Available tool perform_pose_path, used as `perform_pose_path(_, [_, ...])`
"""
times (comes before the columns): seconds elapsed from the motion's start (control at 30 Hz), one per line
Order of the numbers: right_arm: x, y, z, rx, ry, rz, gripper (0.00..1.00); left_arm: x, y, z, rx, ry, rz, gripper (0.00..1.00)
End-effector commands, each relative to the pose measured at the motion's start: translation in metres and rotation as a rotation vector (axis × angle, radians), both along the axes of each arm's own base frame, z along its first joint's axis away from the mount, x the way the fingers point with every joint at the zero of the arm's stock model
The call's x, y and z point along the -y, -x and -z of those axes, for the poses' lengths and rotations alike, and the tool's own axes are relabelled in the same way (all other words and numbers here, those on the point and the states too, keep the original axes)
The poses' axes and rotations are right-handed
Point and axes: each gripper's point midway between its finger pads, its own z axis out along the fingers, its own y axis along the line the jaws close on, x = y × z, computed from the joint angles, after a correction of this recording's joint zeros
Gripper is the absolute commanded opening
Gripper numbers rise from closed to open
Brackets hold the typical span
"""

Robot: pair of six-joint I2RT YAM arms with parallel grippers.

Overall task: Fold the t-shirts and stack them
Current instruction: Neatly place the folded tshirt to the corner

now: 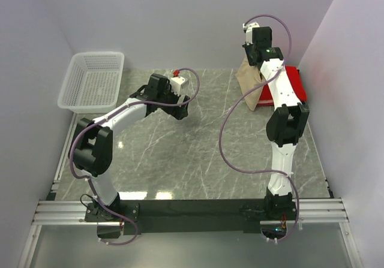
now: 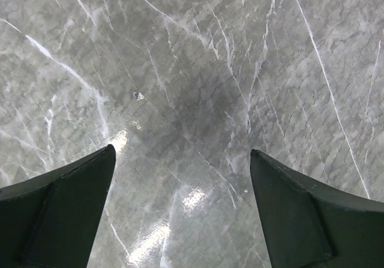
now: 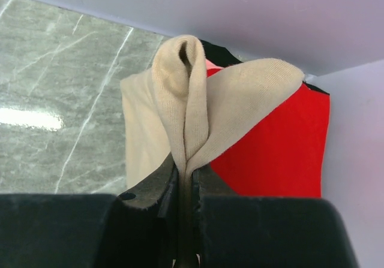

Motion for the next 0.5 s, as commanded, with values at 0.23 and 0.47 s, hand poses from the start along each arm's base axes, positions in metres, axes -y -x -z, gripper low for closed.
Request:
perform_pose_path(0.23, [0.014, 0.017, -0.112, 0.212, 0.003, 0.000, 0.00, 0.009, -0.006, -0.012, 0.007, 0.039, 0.012, 0.99])
perform_pose_path(0.47, [0.014, 0.023, -0.133, 0.251, 0.003, -0.012, 0.00, 0.013, -0.006, -0.010, -0.005, 0.042, 0.024, 0.99])
